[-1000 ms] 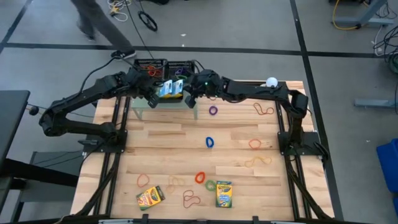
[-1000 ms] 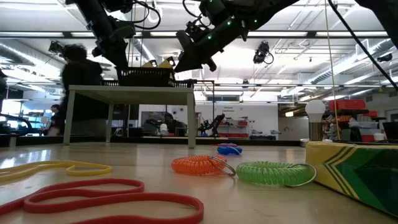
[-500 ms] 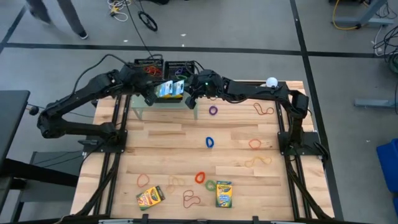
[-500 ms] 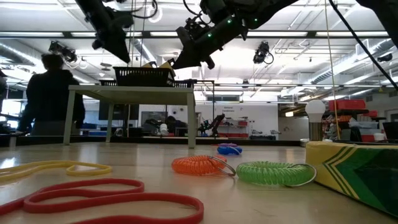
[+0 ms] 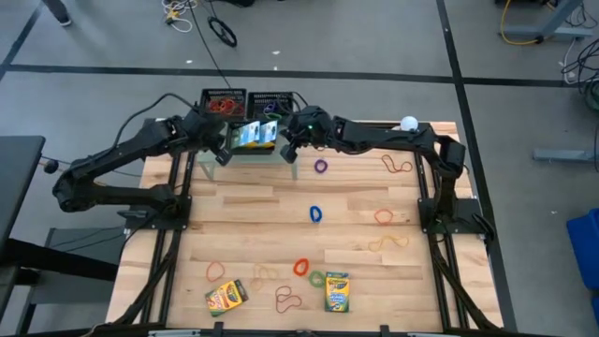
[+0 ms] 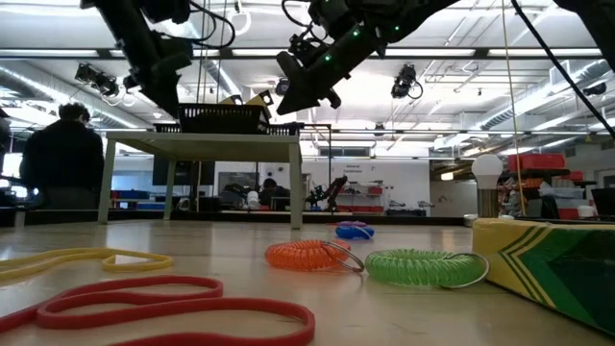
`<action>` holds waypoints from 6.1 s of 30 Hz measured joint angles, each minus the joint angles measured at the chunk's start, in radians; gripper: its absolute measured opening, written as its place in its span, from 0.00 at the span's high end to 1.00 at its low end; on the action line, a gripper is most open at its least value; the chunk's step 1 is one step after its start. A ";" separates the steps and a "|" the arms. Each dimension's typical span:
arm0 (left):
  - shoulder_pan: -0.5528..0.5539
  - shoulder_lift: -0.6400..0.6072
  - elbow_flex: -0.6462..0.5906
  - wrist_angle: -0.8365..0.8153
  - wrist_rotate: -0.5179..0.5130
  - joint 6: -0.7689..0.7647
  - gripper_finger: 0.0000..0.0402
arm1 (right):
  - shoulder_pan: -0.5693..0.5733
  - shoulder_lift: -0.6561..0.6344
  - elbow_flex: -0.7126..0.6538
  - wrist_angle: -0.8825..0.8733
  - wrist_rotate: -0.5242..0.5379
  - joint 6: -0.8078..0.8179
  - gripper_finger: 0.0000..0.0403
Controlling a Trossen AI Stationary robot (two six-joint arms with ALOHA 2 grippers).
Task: Pick & Place Office Desk Supplies
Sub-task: Adjust the bottom black bin on the shelf, then adjust the crayon box on the bottom black bin on the shelf, then adjust the bottom black bin on the shelf
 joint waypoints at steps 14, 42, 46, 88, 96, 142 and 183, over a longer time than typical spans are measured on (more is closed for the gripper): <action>-0.002 0.001 -0.001 0.066 0.046 0.045 0.98 | 0.007 0.033 -0.001 0.051 -0.021 0.021 0.99; -0.002 0.011 -0.001 0.120 0.131 0.056 0.98 | 0.014 -0.003 0.000 0.114 -0.076 0.021 0.99; -0.003 0.032 -0.002 0.122 0.133 0.056 0.98 | 0.014 -0.003 0.000 0.097 -0.086 0.021 0.99; -0.390 0.187 0.021 0.345 -0.366 0.446 0.58 | 0.024 -0.011 0.000 0.086 -0.089 -0.016 0.99; -0.388 0.187 0.021 0.348 -0.366 0.427 0.84 | 0.027 -0.011 0.000 0.086 -0.090 -0.021 0.99; -0.395 -0.118 -0.225 0.821 -0.628 0.010 0.99 | 0.029 -0.010 0.000 0.089 -0.090 -0.051 0.99; -0.521 -0.346 -0.424 1.026 -0.677 0.206 0.41 | 0.031 -0.058 -0.001 -0.011 -0.067 -0.110 0.91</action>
